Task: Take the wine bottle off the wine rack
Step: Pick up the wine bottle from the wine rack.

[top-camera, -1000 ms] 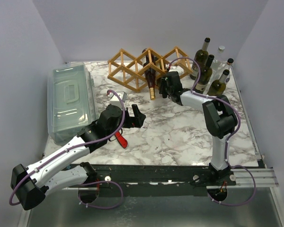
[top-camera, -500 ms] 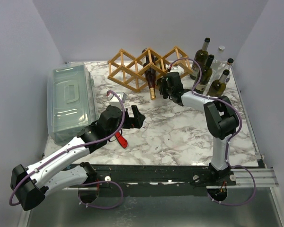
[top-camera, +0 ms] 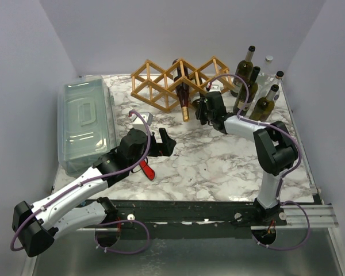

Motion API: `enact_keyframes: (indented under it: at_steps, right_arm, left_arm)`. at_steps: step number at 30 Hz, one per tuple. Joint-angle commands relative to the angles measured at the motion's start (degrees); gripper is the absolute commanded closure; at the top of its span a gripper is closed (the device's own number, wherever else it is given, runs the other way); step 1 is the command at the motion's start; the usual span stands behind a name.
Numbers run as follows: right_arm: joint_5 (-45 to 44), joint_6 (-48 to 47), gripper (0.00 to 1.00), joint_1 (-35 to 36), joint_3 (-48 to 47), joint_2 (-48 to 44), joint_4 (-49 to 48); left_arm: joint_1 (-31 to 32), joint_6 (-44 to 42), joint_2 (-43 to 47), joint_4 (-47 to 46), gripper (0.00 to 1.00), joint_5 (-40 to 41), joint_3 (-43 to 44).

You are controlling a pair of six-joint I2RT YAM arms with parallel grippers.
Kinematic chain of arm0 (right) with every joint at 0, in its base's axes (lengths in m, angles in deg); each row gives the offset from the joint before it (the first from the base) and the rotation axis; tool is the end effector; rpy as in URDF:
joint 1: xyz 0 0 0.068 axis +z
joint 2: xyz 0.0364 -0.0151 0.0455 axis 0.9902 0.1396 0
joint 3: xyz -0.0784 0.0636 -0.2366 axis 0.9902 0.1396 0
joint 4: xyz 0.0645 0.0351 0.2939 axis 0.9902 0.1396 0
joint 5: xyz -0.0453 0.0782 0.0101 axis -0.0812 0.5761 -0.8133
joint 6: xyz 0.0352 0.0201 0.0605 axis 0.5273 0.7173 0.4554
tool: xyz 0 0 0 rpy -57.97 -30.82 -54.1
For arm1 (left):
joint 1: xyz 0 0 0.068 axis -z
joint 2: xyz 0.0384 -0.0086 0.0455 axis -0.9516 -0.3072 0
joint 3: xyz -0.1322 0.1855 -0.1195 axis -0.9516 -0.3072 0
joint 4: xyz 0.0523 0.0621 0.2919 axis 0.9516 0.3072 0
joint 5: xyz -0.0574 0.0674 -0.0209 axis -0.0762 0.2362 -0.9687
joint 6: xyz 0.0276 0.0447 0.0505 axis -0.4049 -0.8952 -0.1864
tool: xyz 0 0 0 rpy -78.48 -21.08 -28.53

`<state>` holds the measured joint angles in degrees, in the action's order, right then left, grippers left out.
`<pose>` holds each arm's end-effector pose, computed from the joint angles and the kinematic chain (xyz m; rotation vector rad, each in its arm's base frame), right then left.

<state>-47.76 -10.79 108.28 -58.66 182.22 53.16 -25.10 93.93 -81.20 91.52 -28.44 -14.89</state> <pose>0.4304 0.2019 0.1346 -0.0208 2.1415 0.3046 0.2055 -0.2007 0.2719 0.0578 2.0142 -0.7184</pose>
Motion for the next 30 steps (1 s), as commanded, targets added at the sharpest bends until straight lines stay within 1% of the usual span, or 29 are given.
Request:
enact_keyframes:
  at_steps: [1, 16, 30]
  right_arm:
    - [-0.7, -0.2, 1.00, 0.2, 0.6, -5.2, -8.6]
    - [0.3, -0.5, 1.00, 0.2, 4.4, -9.1, -10.6]
    - [0.9, 0.2, 1.00, 0.2, 7.5, -12.5, -10.0]
  left_arm:
    - [0.2, 0.6, 0.8, -0.8, 0.01, 0.8, -0.6]
    - [0.1, 0.8, 0.8, -1.0, 0.01, 0.2, -0.6]
    - [0.2, 1.0, 1.5, -1.1, 0.01, 0.1, -1.2]
